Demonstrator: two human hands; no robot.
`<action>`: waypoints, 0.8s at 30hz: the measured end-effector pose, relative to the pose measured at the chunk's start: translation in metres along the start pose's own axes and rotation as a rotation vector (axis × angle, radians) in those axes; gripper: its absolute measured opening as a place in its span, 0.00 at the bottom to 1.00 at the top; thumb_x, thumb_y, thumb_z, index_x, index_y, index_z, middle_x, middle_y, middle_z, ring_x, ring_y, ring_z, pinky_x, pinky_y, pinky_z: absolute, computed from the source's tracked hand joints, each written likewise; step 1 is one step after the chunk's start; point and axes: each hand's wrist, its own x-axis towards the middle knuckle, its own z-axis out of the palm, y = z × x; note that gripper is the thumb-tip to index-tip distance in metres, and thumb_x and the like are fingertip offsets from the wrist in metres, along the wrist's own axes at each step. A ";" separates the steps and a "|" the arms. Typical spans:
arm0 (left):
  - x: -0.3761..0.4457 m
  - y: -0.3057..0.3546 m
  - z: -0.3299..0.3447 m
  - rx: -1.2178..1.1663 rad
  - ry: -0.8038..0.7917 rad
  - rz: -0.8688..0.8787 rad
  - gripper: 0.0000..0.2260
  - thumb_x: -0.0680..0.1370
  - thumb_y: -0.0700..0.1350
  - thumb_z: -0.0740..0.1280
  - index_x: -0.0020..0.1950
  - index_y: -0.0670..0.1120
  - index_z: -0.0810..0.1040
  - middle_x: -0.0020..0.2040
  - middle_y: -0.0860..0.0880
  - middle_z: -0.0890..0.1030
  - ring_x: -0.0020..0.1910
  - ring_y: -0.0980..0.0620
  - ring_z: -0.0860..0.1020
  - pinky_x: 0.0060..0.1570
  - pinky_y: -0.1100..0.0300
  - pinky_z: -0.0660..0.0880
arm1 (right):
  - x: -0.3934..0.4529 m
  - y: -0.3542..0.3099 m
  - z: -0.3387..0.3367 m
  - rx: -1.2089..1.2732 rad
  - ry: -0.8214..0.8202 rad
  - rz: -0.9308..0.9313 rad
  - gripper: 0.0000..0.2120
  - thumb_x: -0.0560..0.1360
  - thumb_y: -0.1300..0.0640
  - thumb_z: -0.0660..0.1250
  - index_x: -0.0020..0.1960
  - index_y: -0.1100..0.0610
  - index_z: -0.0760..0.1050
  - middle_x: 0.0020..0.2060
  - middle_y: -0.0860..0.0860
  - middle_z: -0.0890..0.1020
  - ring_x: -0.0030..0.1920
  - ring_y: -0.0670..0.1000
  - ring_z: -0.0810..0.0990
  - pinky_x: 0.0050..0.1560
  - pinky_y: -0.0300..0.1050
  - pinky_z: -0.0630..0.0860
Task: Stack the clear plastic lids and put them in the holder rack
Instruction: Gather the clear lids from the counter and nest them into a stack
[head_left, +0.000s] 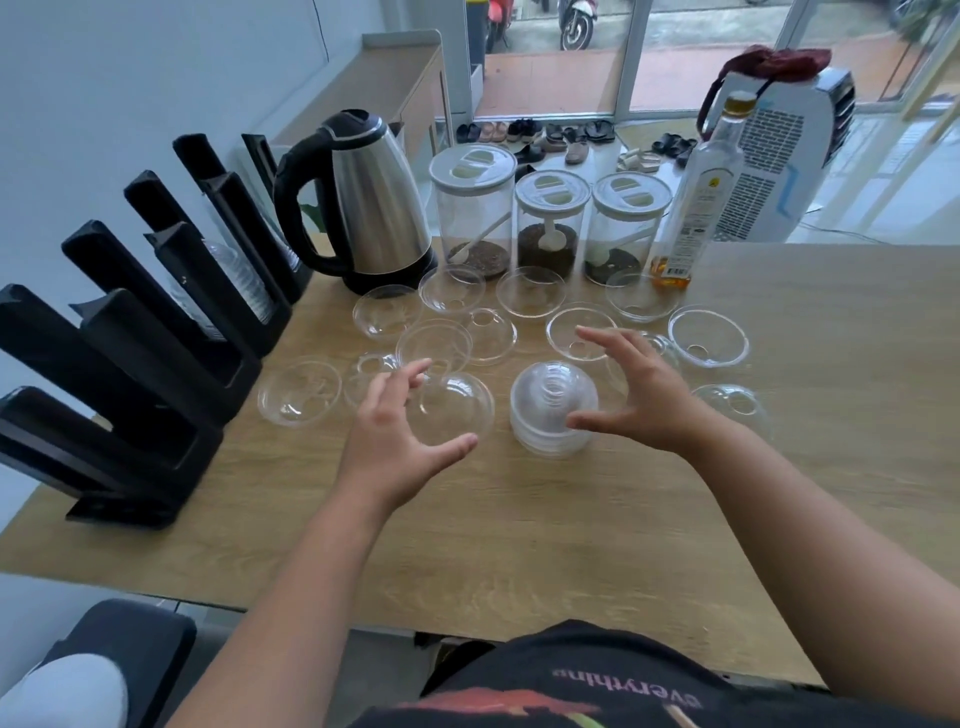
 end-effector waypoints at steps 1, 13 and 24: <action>0.006 0.008 0.004 -0.027 -0.017 0.022 0.40 0.62 0.57 0.81 0.71 0.59 0.67 0.61 0.55 0.70 0.59 0.58 0.71 0.62 0.57 0.72 | -0.004 0.004 -0.006 0.001 0.056 0.020 0.43 0.63 0.45 0.79 0.73 0.42 0.63 0.64 0.42 0.65 0.65 0.44 0.65 0.66 0.43 0.63; 0.058 0.064 0.055 0.110 -0.312 0.229 0.37 0.65 0.59 0.78 0.72 0.55 0.70 0.61 0.56 0.67 0.59 0.57 0.69 0.60 0.58 0.71 | -0.054 0.077 -0.028 -0.265 0.448 0.616 0.32 0.67 0.45 0.74 0.69 0.47 0.68 0.67 0.54 0.69 0.67 0.59 0.65 0.66 0.51 0.63; 0.059 0.064 0.075 0.121 -0.351 0.232 0.38 0.66 0.56 0.79 0.73 0.54 0.69 0.64 0.55 0.69 0.59 0.60 0.67 0.58 0.65 0.62 | -0.061 0.088 -0.020 -0.145 0.426 0.769 0.39 0.65 0.42 0.76 0.71 0.47 0.62 0.69 0.55 0.68 0.69 0.60 0.64 0.67 0.54 0.62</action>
